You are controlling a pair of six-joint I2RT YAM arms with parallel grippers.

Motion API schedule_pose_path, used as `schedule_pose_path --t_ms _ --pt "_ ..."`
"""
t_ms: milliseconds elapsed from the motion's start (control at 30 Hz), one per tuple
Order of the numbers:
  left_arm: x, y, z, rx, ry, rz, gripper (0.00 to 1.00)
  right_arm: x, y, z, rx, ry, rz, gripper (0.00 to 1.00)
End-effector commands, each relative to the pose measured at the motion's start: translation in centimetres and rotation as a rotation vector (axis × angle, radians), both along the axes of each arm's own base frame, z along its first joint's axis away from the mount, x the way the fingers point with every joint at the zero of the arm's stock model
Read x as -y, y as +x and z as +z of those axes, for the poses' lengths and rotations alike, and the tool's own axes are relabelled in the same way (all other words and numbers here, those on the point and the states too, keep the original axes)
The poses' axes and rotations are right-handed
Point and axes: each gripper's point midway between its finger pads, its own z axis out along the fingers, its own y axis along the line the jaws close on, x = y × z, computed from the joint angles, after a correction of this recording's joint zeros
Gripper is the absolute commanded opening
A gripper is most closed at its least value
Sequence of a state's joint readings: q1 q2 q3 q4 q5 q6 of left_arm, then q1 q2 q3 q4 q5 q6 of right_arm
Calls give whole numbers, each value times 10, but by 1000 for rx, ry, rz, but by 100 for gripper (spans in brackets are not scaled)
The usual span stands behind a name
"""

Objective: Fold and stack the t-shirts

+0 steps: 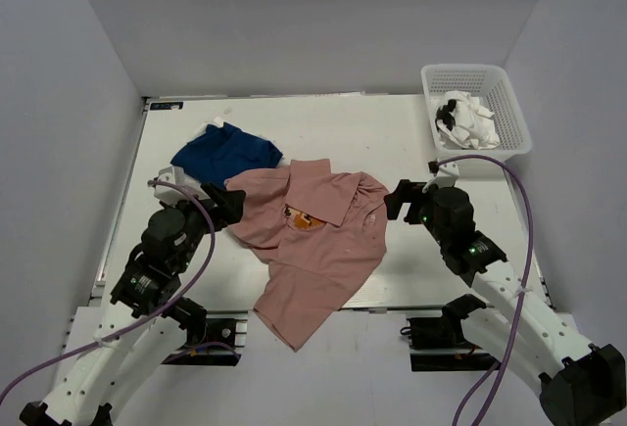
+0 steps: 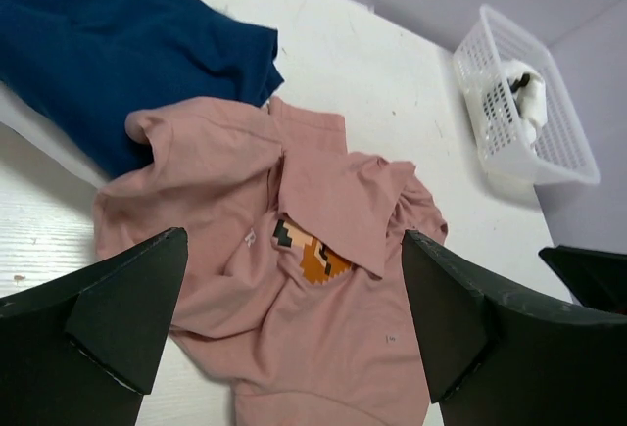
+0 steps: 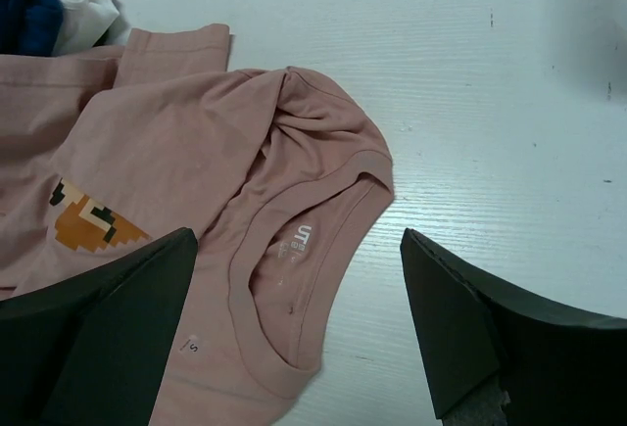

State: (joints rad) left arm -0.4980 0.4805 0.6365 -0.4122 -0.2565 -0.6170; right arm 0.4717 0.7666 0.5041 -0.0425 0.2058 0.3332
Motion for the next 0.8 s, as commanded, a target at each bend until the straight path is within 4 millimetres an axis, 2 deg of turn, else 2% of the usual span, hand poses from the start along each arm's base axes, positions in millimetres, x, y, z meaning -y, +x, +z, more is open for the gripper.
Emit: schedule_pose_path --t_ms 0,33,167,200,233,333,367,400,433,467,500,567,600,633,667,700,733,767 --pt "-10 -1 9 26 -12 52 100 -5 5 28 80 41 12 90" --pt "-11 -2 7 18 -7 52 100 -6 5 24 68 42 18 90" --pt "-19 -1 11 14 -25 107 100 -8 1 28 97 62 43 90" --pt "-21 0 11 15 -24 118 100 -15 0 32 117 79 74 90" --pt "-21 0 11 15 -24 118 100 -16 -3 25 111 77 90 90" --pt "-20 2 8 9 -19 118 100 -37 -4 27 112 93 196 90" --pt "-19 4 8 9 -19 118 100 -57 -10 20 70 100 298 90" --pt "-17 6 4 -6 -11 118 100 -66 -12 18 51 110 338 90" --pt "-17 7 1 -15 -5 118 100 -88 -14 19 12 129 434 90" --pt "-16 9 -1 -24 1 118 100 -101 -11 4 -46 128 460 90" --pt "-14 12 -4 -41 11 118 100 -123 -18 11 -48 131 528 90" --pt "-13 14 -7 -63 25 118 100 -149 -2 -15 -140 81 538 90" --pt "-10 16 -11 -85 45 103 100 -172 -5 -28 -182 49 570 90" --pt "-9 17 -10 -95 50 103 100 -179 -7 -53 -247 -1 583 90" --pt "-8 18 -13 -105 57 103 100 -195 -1 -40 -221 -4 603 90" --pt "-8 18 -14 -118 65 103 100 -213 -13 -59 -261 -45 650 90" --pt "-7 20 -17 -136 76 103 100 -220 -15 -64 -268 -69 667 90" --pt "-7 20 -18 -137 76 103 100 -234 -7 -69 -270 -82 672 90"
